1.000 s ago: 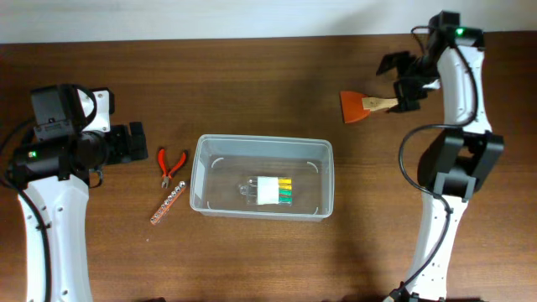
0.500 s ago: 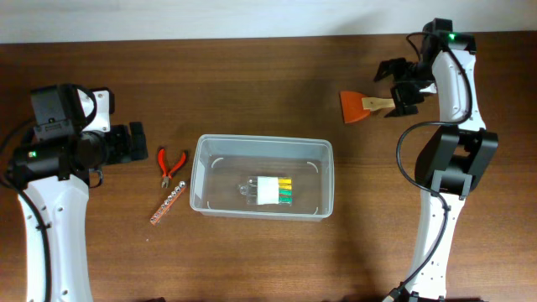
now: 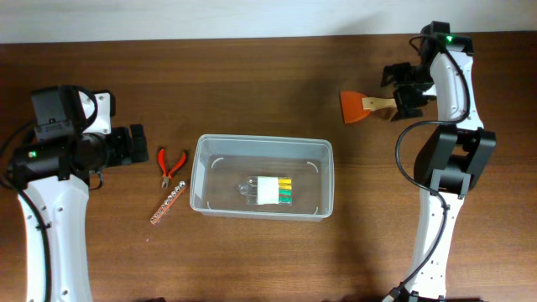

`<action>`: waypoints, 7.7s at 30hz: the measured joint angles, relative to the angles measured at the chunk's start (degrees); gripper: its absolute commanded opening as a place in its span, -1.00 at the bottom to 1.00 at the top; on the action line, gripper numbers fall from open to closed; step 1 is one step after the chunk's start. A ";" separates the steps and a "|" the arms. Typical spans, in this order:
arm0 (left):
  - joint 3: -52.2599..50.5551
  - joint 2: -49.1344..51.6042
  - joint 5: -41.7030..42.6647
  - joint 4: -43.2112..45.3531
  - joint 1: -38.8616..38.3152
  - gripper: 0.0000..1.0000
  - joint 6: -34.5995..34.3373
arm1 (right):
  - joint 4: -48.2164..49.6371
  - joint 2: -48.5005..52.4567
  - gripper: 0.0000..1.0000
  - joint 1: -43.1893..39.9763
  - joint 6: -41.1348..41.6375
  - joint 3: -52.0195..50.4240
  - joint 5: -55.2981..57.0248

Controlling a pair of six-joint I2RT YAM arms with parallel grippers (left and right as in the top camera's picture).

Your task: Pack container

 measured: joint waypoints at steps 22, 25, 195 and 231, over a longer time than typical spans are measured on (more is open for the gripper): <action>0.00 0.00 0.00 -0.13 0.00 0.98 -1.09 | 0.15 2.58 0.98 -0.02 1.44 0.07 0.57; 0.00 0.00 0.00 -0.13 0.00 0.98 -1.36 | 0.15 2.58 0.99 -0.02 1.46 0.07 0.57; 0.00 0.00 0.00 -1.66 0.00 0.99 -1.44 | 14.19 -40.48 0.98 46.27 -119.38 -54.75 10.16; -12.11 -1.95 -3.82 -10.56 -17.79 0.98 11.78 | -19.74 -55.30 0.97 4.94 -72.00 -15.69 12.22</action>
